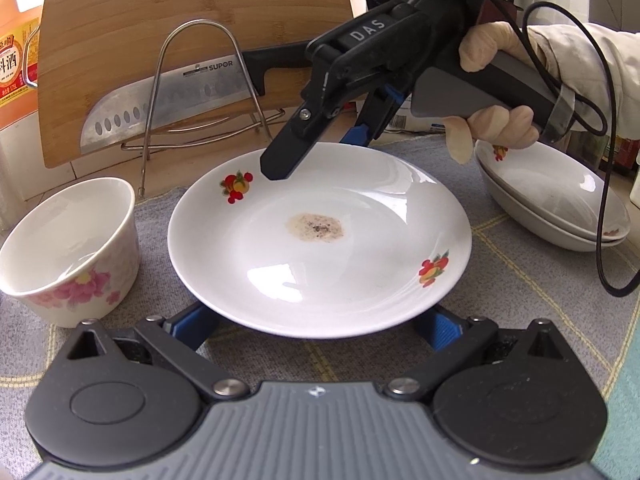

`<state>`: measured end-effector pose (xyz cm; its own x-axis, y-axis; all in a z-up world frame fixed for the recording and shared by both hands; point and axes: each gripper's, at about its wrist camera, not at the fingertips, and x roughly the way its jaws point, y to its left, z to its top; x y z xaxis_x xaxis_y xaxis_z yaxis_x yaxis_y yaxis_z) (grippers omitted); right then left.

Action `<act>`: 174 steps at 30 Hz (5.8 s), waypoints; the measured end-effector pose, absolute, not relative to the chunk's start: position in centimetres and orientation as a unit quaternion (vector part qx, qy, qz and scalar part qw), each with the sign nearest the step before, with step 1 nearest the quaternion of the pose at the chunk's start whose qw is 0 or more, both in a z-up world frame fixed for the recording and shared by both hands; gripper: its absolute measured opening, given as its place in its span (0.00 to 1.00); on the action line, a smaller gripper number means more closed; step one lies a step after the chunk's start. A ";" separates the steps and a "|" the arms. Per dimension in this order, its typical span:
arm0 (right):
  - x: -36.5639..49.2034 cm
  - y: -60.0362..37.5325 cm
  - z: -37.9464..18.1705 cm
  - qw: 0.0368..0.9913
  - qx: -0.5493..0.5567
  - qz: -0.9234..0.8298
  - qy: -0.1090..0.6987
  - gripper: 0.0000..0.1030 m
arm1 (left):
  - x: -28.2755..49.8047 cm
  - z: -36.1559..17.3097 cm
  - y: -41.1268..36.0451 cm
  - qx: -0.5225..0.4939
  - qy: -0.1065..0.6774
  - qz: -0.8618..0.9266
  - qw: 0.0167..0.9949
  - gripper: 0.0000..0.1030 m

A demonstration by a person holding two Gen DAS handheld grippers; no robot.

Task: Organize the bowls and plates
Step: 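Lift the stained plate with both tools and carry it toward the plate stack, then lower the stained plate onto the stacked plates with both tools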

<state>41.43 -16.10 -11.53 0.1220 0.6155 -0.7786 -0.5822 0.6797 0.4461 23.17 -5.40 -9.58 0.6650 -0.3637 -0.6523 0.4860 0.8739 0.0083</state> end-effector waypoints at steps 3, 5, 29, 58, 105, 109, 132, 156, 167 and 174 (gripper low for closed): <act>41.4 -16.1 -11.5 0.749 0.016 0.400 0.528 1.00 | 23.4 -9.6 -5.4 0.094 0.336 -0.239 0.906 1.00; 41.4 -16.0 -11.5 0.748 0.013 0.401 0.528 1.00 | 23.4 -9.5 -5.4 0.094 0.338 -0.241 0.905 1.00; 40.7 -14.9 -11.4 0.758 -0.032 0.391 0.521 1.00 | 23.4 -9.6 -5.4 0.095 0.339 -0.242 0.904 1.00; 37.8 -14.9 -10.2 0.755 -0.021 0.392 0.525 1.00 | 21.0 -7.1 -4.6 0.118 0.335 -0.250 0.901 0.99; 24.2 -22.5 -5.8 0.796 0.044 0.331 0.504 1.00 | 14.1 -2.6 -9.1 0.152 0.348 -0.360 0.852 0.99; 23.5 -24.2 -5.8 0.804 0.055 0.315 0.501 1.00 | 14.4 -2.8 -10.4 0.156 0.346 -0.379 0.844 0.99; 22.1 -33.0 -6.1 0.832 0.086 0.244 0.491 1.00 | 17.4 -4.2 -16.8 0.176 0.336 -0.438 0.815 0.99; 23.9 -36.0 -8.0 0.829 0.101 0.235 0.498 1.00 | 18.9 -5.4 -19.5 0.180 0.349 -0.439 0.808 0.99; 24.2 -36.5 -8.3 0.829 0.103 0.230 0.500 1.00 | 19.6 -5.7 -19.8 0.179 0.352 -0.441 0.806 0.99; 24.3 -36.7 -8.5 0.829 0.104 0.225 0.501 1.00 | 20.1 -5.8 -20.0 0.181 0.354 -0.441 0.805 0.99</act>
<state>24.26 -36.67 -8.52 0.3965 0.4766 -0.7847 -0.2684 0.8775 0.3973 20.12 -20.01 -5.83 0.3611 -0.5819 -0.7287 0.8375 0.5461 -0.0210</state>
